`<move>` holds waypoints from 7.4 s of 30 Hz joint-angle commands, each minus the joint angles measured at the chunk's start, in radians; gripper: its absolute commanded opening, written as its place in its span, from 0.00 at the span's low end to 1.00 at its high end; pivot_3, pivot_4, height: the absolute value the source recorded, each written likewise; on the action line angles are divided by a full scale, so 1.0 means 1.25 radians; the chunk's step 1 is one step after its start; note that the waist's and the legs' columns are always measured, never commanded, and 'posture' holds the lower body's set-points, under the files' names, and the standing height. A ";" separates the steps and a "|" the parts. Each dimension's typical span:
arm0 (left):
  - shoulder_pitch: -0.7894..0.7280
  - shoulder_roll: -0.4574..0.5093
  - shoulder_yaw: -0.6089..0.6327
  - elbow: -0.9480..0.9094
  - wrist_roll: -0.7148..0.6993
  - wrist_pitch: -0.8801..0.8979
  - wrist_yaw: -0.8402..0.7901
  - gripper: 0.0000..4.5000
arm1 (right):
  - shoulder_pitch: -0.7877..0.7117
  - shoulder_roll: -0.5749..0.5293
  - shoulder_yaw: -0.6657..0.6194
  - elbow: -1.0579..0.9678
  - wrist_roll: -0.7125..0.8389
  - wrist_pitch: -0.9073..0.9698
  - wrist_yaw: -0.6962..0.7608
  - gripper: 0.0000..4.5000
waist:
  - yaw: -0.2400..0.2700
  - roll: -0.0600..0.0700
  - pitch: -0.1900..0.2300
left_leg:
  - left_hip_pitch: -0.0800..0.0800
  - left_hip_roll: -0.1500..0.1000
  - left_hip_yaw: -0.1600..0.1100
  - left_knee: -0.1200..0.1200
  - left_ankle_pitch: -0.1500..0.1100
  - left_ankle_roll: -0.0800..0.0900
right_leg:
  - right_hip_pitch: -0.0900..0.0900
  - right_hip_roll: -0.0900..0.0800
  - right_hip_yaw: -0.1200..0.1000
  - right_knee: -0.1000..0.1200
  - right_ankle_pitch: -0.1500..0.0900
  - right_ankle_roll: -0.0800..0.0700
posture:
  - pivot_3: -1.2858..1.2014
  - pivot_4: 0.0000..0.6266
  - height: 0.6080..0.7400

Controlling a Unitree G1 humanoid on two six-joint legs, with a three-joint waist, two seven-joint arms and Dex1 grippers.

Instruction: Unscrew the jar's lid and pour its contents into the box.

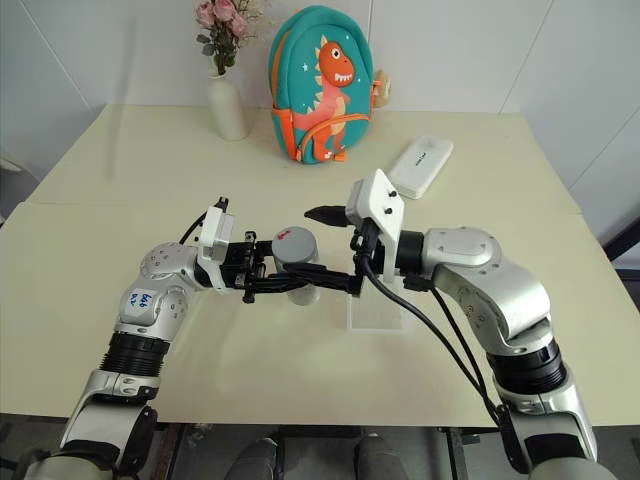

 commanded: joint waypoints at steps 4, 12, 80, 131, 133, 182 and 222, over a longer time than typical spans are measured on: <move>-0.007 0.005 0.000 -0.015 -0.004 -0.025 -0.021 0.45 | 0.033 -0.043 -0.060 -0.069 0.044 0.025 -0.001 0.99 | 0.002 0.000 0.000 | 0.000 0.000 0.000 0.000 0.000 0.000 | 0.000 0.000 0.000 0.000 0.000 0.000 | 0.52 0.24 1.00; -0.010 0.005 0.001 -0.008 -0.002 -0.030 -0.025 0.45 | 0.040 -0.056 -0.075 -0.100 0.084 0.047 0.002 0.99 | 0.000 0.000 0.000 | 0.000 0.000 0.000 0.000 0.000 0.000 | 0.000 0.000 0.000 0.000 0.000 0.000 | 0.52 0.24 1.00; -0.018 -0.013 -0.015 0.003 0.008 -0.050 -0.024 0.45 | 0.003 -0.053 -0.028 -0.008 -0.041 -0.017 -0.041 0.99 | 0.000 0.000 0.000 | 0.000 0.000 0.000 0.000 0.000 0.000 | 0.000 0.000 0.000 0.000 0.000 0.000 | 0.52 0.24 1.00; -0.020 -0.036 -0.023 0.023 0.017 -0.069 -0.030 0.45 | -0.019 0.036 0.006 -0.035 0.030 0.008 -0.014 0.99 | 0.000 0.000 0.000 | 0.000 0.000 0.000 0.001 0.000 0.000 | 0.000 0.000 0.000 0.001 0.000 0.000 | 0.52 0.24 1.00; -0.021 -0.036 -0.023 0.024 0.016 -0.068 -0.028 0.45 | -0.018 0.039 0.007 -0.035 0.027 0.005 -0.015 0.99 | 0.000 0.000 0.000 | 0.000 0.000 0.000 0.001 0.000 0.000 | 0.000 0.000 0.000 0.001 0.000 0.000 | 0.52 0.24 1.00; 0.013 -0.032 -0.049 -0.007 0.012 -0.026 -0.022 0.45 | -0.126 0.041 -0.049 0.037 0.025 -0.036 0.044 0.57 | -0.001 0.000 0.000 | 0.000 0.000 0.000 0.001 0.000 0.000 | 0.000 0.000 0.000 0.001 0.000 0.000 | 0.52 0.24 1.00; 0.011 -0.003 -0.090 -0.004 0.026 0.017 -0.068 0.45 | -0.239 0.076 -0.051 0.200 0.028 -0.124 0.252 0.57 | -0.002 0.001 0.001 | 0.000 0.000 0.000 0.001 0.000 0.000 | 0.000 0.000 0.000 0.001 0.000 0.000 | 0.52 0.24 1.00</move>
